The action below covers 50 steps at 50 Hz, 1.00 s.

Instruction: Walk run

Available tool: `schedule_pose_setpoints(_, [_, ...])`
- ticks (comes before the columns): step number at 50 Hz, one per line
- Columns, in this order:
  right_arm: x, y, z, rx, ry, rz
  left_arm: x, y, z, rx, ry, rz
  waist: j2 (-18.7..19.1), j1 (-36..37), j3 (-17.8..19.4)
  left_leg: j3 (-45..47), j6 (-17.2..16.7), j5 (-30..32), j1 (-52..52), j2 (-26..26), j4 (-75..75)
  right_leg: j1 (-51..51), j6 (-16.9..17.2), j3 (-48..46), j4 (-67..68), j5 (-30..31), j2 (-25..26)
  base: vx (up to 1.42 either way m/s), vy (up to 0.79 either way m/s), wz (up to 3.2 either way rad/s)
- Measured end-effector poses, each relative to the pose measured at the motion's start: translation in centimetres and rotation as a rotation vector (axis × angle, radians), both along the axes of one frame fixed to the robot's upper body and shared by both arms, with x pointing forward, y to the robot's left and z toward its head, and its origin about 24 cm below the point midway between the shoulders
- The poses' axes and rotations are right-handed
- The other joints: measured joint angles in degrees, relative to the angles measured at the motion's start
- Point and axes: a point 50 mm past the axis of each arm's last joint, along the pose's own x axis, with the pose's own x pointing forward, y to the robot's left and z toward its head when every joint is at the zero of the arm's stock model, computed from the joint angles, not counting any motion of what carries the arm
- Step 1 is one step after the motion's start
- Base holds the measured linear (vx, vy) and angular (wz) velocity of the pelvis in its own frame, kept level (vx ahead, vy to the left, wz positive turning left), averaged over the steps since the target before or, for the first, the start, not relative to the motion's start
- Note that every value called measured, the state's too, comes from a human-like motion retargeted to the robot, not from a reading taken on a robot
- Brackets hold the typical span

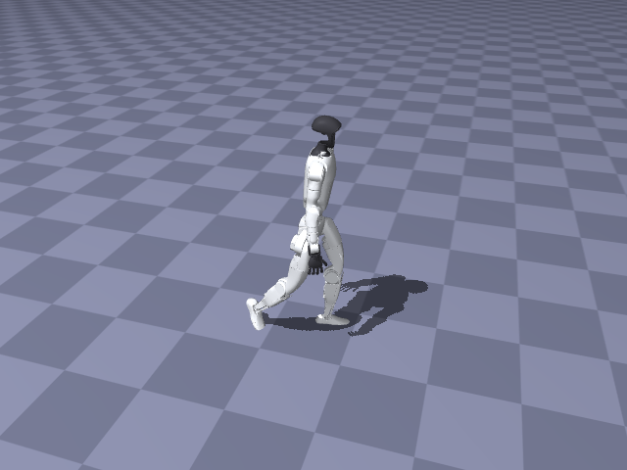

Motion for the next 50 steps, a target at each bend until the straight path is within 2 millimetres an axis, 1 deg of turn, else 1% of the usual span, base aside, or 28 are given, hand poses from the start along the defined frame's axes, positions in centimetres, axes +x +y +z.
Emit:
schedule_pose_setpoints(2, [-2.2, -0.2, -0.2, -0.017, 0.09, -0.014, 1.3, 0.2, -0.1, -0.004, -0.055, 0.013, 1.47, -0.47, -0.49, 2.22, -0.52, -1.26, 4.11, 1.88, -2.02, -4.37, -2.41, -1.35, 10.88, 2.36, -0.69, 0.85, 0.23, -0.41])
schedule_pose_setpoints(3, [-3.0, -0.2, -0.3, -0.023, 0.124, -0.018, 2.4, 0.5, -0.1, 0.0, -0.097, 0.023, 2.0, -0.81, -0.51, 2.89, -0.88, -2.21, 5.76, 2.41, -2.57, -7.21, -2.86, -1.79, 16.26, -0.01, -1.78, 0.74, 0.19, -0.56])
schedule_pose_setpoints(5, [-4.1, 0.0, -0.4, -0.038, 0.167, -0.06, 5.5, 1.6, 0.1, 0.043, -0.216, 0.044, 2.3, -3.11, 0.17, 3.87, -1.68, -3.16, 9.79, 1.67, -5.49, -15.5, -2.54, -1.14, 26.16, -5.23, -4.18, 0.65, 0.13, -0.28])
schedule_pose_setpoints(7, [-4.9, 0.4, -0.5, -0.033, 0.187, -0.123, 7.7, 2.3, 0.4, 0.088, -0.303, 0.041, 1.73, -5.2, 0.71, 3.86, -1.66, -3.14, 12.56, -0.49, -8.46, -21.34, -2.8, -1.98, 30.06, -8.35, -6.17, 0.77, 0.14, 0.32])
schedule_pose_setpoints(8, [-5.3, 0.6, -0.5, -0.021, 0.199, -0.173, 9.2, 2.8, 0.7, 0.113, -0.365, 0.031, 1.53, -6.44, 0.82, 3.54, -1.61, -3.32, 13.93, -1.73, -9.95, -24.82, -3.5, -3.25, 30.72, -10.45, -7.21, 0.68, 0.13, 0.53])
schedule_pose_setpoints(11, [-6.2, 1.4, -0.7, 0.029, 0.186, -0.286, 12.9, 3.7, 1.7, 0.153, -0.527, -0.01, 0.8, -9.48, 0.87, 2.41, -2.3, -4.28, 17.24, -4.35, -12.7, -32.11, -5.64, -5.36, 24.83, -14.8, -8.65, 0.72, 0.1, 0.59])
schedule_pose_setpoints(13, [-6.5, 2.0, -0.7, 0.059, 0.152, -0.348, 15.8, 4.4, 2.8, 0.185, -0.663, -0.058, 0.2, -11.93, 1.24, 1.21, -2.94, -5.5, 20.23, -6.3, -14.44, -36.55, -8.45, -5.92, 13.84, -17.41, -8.18, 0.73, 0.05, 0.74])
schedule_pose_setpoints(14, [-6.5, 2.2, -0.7, 0.063, 0.144, -0.365, 16.9, 4.6, 3.3, 0.198, -0.71, -0.08, -0.07, -12.83, 1.44, 0.68, -3.18, -6.05, 21.49, -7.01, -15.05, -37.89, -9.52, -5.94, 8.59, -17.95, -7.72, 0.64, 0.01, 0.67])
schedule_pose_setpoints(18, [-6.6, 2.7, -0.8, 0.052, 0.135, -0.394, 19.8, 4.6, 4.6, 0.207, -0.818, -0.166, -0.63, -15.63, 1.46, -1.36, -4.92, -8.58, 26.69, -8.76, -16.98, -42.59, -11.9, -1.75, -11.24, -19.58, -3.68, 0.77, -0.03, 0.55])
schedule_pose_setpoints(20, [-6.6, 2.8, -0.8, 0.066, 0.132, -0.389, 20.3, 4.0, 4.7, 0.18, -0.823, -0.197, -0.37, -15.89, 0.89, -1.82, -6.44, -9.61, 28.6, -8.54, -16.99, -43.99, -11.49, -0.23, -16.11, -20.27, -2.05, 0.91, -0.07, 0.22])
schedule_pose_setpoints(21, [-6.4, 2.7, -0.8, 0.082, 0.133, -0.377, 20.2, 3.6, 4.5, 0.158, -0.814, -0.206, -0.56, -15.5, 0.65, -1.68, -7.46, -9.82, 29.58, -8.86, -16.61, -43.88, -11.1, -1.86, -15.93, -20.45, -2.05, 0.94, -0.06, 0.01])
schedule_pose_setpoints(22, [-6.2, 2.7, -0.8, 0.096, 0.134, -0.365, 20.0, 3.1, 4.3, 0.135, -0.802, -0.213, -0.65, -15.14, 0.29, -1.56, -8.54, -9.67, 30.42, -9.09, -16.11, -43.65, -11.64, -3.6, -15.08, -20.57, -2.13, 0.82, -0.01, -0.11])
schedule_pose_setpoints(23, [-5.9, 2.6, -0.8, 0.106, 0.135, -0.35, 19.5, 2.7, 3.9, 0.109, -0.783, -0.214, -0.54, -14.84, -0.29, -1.45, -9.74, -8.82, 30.99, -9.15, -15.36, -43.2, -14.05, -5.57, -12.89, -20.58, -2.38, 0.9, -0.01, 0.15])
schedule_pose_setpoints(25, [-5.8, 2.4, -0.8, 0.103, 0.136, -0.328, 17.6, 2.3, 3.1, 0.061, -0.71, -0.215, -0.59, -16.68, -0.8, -4.1, -12.09, -4.68, 32.99, -9.82, -13.15, -41.23, -16.26, -9.0, -12.27, -15.54, -2.56, 1.14, -0.08, 0.59])
schedule_pose_setpoints(27, [-6.0, 2.2, -0.7, 0.095, 0.143, -0.308, 14.8, 2.2, 2.0, 0.04, -0.6, -0.207, -0.97, -16.91, -0.85, -4.55, -14.09, 3.35, 34.57, -10.37, -9.45, -39.48, -15.45, 0.11, -10.1, -13.73, -2.56, 1.3, -0.13, 0.56])
schedule_pose_setpoints(28, [-6.2, 2.2, -0.7, 0.094, 0.15, -0.308, 13.2, 1.9, 1.5, 0.037, -0.544, -0.207, -1.15, -17.15, -0.81, -3.14, -14.19, 8.92, 34.68, -9.28, -6.11, -38.52, -15.5, 0.96, -8.15, -14.37, -3.71, 1.11, -0.04, 0.57])
schedule_pose_setpoints(30, [-5.9, 2.1, -0.7, 0.077, 0.154, -0.305, 10.2, 0.9, 0.5, 0.046, -0.451, -0.179, -4.03, -14.81, -0.12, 0.05, -12.82, 19.89, 32.76, -10.22, 3.67, -34.26, -15.02, 5.41, -7.8, -16.62, -5.63, 0.97, -0.01, -0.05])
schedule_pose_setpoints(31, [-5.4, 1.9, -0.7, 0.069, 0.143, -0.297, 8.8, 0.8, 0.2, 0.046, -0.406, -0.147, -5.87, -13.25, 0.32, 1.62, -12.34, 21.6, 30.7, -11.16, 10.43, -31.14, -14.85, 2.63, -8.68, -17.75, -7.8, 0.98, -0.09, -0.58])
schedule_pose_setpoints(32, [-4.9, 1.8, -0.7, 0.062, 0.131, -0.288, 7.5, 0.8, 0.1, 0.045, -0.365, -0.119, -7.34, -12.12, 0.7, 2.83, -11.87, 21.97, 28.59, -11.44, 16.61, -28.44, -14.6, 0.15, -9.43, -18.7, -9.63, 0.88, -0.15, -0.34])
schedule_pose_setpoints(33, [-4.3, 1.7, -0.7, 0.06, 0.118, -0.28, 6.7, 1.1, 0.0, 0.041, -0.331, -0.096, -8.1, -11.87, 0.97, 3.32, -11.42, 19.67, 26.4, -10.37, 21.62, -26.61, -14.19, -1.74, -9.87, -19.3, -10.82, 0.7, -0.13, 0.04])
schedule_pose_setpoints(35, [-1.9, 1.2, -0.5, 0.044, 0.072, -0.256, 5.0, 1.5, 0.1, 0.028, -0.254, -0.051, -9.53, -10.1, 2.42, 6.41, -8.58, 13.89, 19.72, -6.08, 32.4, -22.76, -13.58, 0.58, -11.45, -20.71, -10.34, 0.64, -0.11, 0.29])
schedule_pose_setpoints(38, [1.2, 0.6, 0.0, 0.012, -0.001, -0.231, 3.7, 1.0, -0.1, 0.032, -0.225, -0.017, -7.74, -7.65, 3.08, 4.77, -9.42, 10.49, 10.95, -2.92, 35.66, -17.95, -13.22, -4.26, -15.17, -21.15, -8.06, 0.7, -0.05, 0.11])
schedule_pose_setpoints(40, [3.8, 0.1, 0.5, -0.006, -0.079, -0.193, 2.2, 0.6, -0.2, 0.053, -0.207, 0.032, -6.44, -5.8, 3.19, 6.27, -9.37, 7.57, 5.62, -0.71, 31.99, -14.73, -13.02, -4.91, -17.42, -22.16, -5.42, 0.62, -0.04, -0.22])
schedule_pose_setpoints(42, [5.6, -0.2, 1.1, -0.012, -0.138, -0.151, 0.9, 0.4, -0.2, 0.061, -0.178, 0.072, -5.15, -4.69, 3.2, 9.44, -7.27, 5.03, 2.11, 1.66, 27.18, -12.35, -12.58, -5.35, -18.76, -23.01, -3.46, 0.73, -0.02, -0.3])
schedule_pose_setpoints(43, [6.7, -0.3, 1.4, -0.016, -0.176, -0.122, 0.0, 0.2, -0.2, 0.061, -0.149, 0.093, -4.37, -4.27, 3.23, 11.12, -5.9, 3.74, 0.17, 2.26, 22.47, -10.66, -12.26, -5.86, -19.51, -23.7, -2.28, 0.75, 0.01, -0.3])
schedule_pose_setpoints(45, [8.4, -0.3, 2.0, -0.031, -0.235, -0.074, -1.4, -0.3, -0.1, 0.051, -0.093, 0.116, -2.82, -3.38, 3.54, 11.33, -5.08, 2.85, -2.66, 1.37, 12.23, -7.5, -11.69, -5.62, -20.95, -24.76, 0.13, 0.71, 0.04, -0.38])
schedule_pose_setpoints(48, [9.5, -0.3, 2.4, -0.06, -0.288, -0.032, -2.6, -0.9, 0.0, 0.022, -0.018, 0.105, -1.87, -1.66, 3.95, 5.53, -6.38, 3.05, -6.13, -1.84, -0.24, -3.48, -10.41, -4.88, -22.28, -26.36, 1.96, 0.77, 0.06, -0.44])
schedule_pose_setpoints(50, [9.8, -0.4, 2.6, -0.074, -0.301, -0.017, -3.2, -1.1, 0.2, -0.02, 0.039, 0.071, -2.43, -0.17, 3.73, 0.69, -4.39, 2.85, -9.07, -3.62, -7.06, -1.06, -8.89, -4.18, -22.46, -27.78, 1.57, 0.84, 0.09, -0.48])
